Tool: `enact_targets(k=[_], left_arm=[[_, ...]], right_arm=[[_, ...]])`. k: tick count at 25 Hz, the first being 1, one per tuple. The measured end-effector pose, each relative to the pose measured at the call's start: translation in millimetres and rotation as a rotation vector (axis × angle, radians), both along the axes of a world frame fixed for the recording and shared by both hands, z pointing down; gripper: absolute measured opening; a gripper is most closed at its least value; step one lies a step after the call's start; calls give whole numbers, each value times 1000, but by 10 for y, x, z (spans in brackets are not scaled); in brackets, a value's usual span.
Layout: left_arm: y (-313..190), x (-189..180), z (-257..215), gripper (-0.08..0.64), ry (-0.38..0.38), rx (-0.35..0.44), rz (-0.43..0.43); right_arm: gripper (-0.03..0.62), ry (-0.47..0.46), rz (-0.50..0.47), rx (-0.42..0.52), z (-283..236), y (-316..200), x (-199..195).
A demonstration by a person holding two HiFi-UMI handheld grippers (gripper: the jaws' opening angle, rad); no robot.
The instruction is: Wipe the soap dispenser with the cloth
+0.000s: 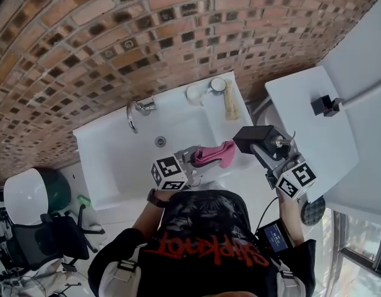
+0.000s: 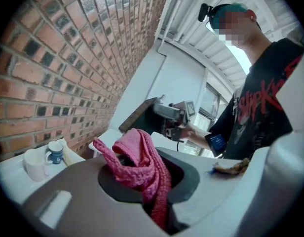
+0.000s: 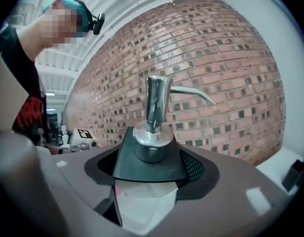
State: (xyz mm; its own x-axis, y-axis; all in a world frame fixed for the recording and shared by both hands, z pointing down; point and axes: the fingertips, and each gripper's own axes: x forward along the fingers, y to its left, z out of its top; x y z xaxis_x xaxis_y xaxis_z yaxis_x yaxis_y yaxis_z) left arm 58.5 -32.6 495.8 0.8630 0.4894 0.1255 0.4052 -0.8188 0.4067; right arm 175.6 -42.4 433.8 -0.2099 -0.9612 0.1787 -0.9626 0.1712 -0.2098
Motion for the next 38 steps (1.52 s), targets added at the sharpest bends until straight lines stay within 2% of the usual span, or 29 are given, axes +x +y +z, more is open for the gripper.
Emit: enact_targets(k=[4,7,10,13,20,24,26,28,30,32,35,38], left_arm=[[255,60,-213,52,59,-31,60],[328,124,-223,52,65,-44,69],[348,139,-150,52,43,-49,67],[244,116,-143,52,43,-107,14],[-86,109,-91,52,39,-168,-125],[-195,69,-23,52,15,-126,-156],[-291,31,43,52,-13,-91,-183],[-378,-16,51,52,-15,-73,-196],[-408,-52,-25,52,12,-52,-170],[-363,-64,-178,52,60,-4,-99],[-173,-64,-425,52,114,143,50],[87,-83,-553,52,158,275,222]], right_arm=[[308,123,83,-126,356,-78,-1],[308,161,48,-143,468,-164,-228],[308,76,-13,-104,425,-194,-415],[308,27,-46,-72,306,-161,-475],[308,80,-82,51,-18,-20,-491],[308,102,-142,163,-385,150,-475],[308,80,-224,242,-638,304,-532],[308,65,-359,273,-796,485,-720],[308,133,-509,228,-736,631,-974],[308,280,-634,152,-528,670,-1223],[308,451,-722,19,-123,605,-1506],[308,506,-773,-53,138,563,-1662]])
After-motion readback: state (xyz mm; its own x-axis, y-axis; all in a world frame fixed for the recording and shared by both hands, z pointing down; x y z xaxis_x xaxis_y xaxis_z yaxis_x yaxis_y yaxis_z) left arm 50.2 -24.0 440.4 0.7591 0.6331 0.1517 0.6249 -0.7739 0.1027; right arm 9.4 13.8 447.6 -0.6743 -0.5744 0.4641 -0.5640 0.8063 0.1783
